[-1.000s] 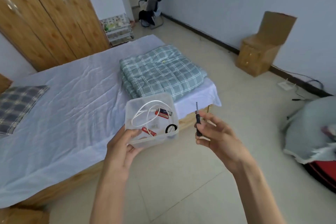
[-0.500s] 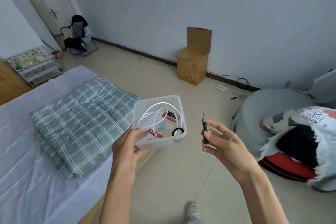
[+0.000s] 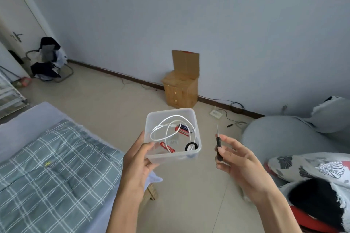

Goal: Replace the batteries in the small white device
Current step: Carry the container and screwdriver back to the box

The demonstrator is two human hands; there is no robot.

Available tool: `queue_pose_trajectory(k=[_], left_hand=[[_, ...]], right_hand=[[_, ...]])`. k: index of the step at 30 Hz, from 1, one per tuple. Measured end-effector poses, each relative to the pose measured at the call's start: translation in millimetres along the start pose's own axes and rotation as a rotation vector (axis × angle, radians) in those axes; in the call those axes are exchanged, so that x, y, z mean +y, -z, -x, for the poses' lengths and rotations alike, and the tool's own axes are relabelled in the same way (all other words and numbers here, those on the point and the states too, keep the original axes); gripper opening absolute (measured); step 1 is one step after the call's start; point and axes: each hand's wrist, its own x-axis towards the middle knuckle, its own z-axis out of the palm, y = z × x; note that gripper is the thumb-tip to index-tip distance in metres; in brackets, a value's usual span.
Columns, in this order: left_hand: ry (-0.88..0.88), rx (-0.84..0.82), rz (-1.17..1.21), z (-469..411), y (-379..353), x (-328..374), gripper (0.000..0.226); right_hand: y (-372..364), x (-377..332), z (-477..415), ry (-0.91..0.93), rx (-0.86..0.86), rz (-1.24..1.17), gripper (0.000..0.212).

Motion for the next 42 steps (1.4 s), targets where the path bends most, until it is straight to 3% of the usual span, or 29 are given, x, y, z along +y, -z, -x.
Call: queue_pose_trajectory(k=[4, 10, 22, 27, 31, 42], left_hand=[[-0.035, -0.074, -0.079, -69.5, -27.9, 2.0, 0.057], [-0.084, -0.104, -0.072, -181.6, -91.7, 29.8, 0.050], [-0.030, 0.034, -0.096, -351.2, -152.9, 44.3, 0.051], [-0.029, 0.041, -0.097, -447.7, -154.8, 57.4, 0.053], [-0.042, 0.026, -0.098, -540.5, -150.0, 83.3, 0.049], [-0.006, 0.021, -0.124, -745.8, -130.4, 151.6, 0.046]], right_hand=[[18.7, -20.4, -82.5, 0.007, -0.008, -0.012, 0.047], [39.9, -84.9, -222.7, 0.021, -0.013, -0.008, 0.052], [59.0, -106.7, -401.0, -0.110, -0.041, -0.037, 0.054], [42.7, -112.6, -501.8, -0.098, -0.044, -0.047, 0.051], [15.0, -121.7, -592.3, -0.086, -0.060, -0.014, 0.061], [-53.6, -131.5, -792.5, -0.083, -0.051, -0.006, 0.047]])
